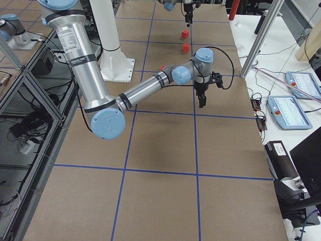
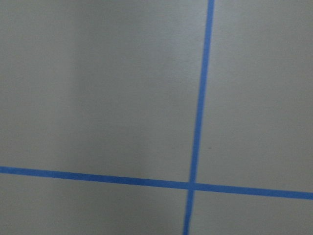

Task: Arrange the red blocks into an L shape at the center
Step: 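Reach the left gripper to the red cube nearer the center and grasp it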

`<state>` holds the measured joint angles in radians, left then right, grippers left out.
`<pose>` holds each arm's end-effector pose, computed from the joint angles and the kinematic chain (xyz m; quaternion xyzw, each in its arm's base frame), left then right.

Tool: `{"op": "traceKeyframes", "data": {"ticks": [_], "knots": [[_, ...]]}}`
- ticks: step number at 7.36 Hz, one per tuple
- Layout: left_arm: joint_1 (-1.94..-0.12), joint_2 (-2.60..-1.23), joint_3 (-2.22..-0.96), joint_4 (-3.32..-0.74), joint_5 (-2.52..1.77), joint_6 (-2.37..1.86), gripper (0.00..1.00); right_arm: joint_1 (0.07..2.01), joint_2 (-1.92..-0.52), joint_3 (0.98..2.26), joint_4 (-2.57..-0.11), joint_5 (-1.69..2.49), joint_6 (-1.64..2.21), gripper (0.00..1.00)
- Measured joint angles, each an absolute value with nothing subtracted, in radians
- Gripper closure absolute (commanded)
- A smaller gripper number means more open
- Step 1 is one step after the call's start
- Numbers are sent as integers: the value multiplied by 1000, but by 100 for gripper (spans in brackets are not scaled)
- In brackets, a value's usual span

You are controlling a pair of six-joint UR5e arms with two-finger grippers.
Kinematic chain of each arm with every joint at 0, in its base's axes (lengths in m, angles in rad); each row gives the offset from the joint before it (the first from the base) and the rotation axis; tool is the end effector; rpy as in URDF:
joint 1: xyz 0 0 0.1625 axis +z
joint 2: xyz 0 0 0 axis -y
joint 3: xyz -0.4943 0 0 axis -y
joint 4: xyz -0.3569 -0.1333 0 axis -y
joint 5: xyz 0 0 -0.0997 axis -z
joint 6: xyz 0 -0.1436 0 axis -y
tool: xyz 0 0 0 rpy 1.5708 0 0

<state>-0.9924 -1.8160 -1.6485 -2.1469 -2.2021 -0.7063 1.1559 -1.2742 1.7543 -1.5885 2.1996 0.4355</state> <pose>0.2935 -0.5384 0.5229 0.1632 0.4713 0.0799 0.8630 -0.1980 -0.5707 0.5298 0.0743 -0.3641 -0.0613 0.9264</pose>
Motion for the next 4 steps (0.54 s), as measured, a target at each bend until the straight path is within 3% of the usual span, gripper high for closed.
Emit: {"op": "traceKeyframes", "data": {"ticks": [4], "knots": [[-842,-1976,-1565,-1960,-2069,-772,0,1275,-1405,1750,-1586,2224,228,1]]}}
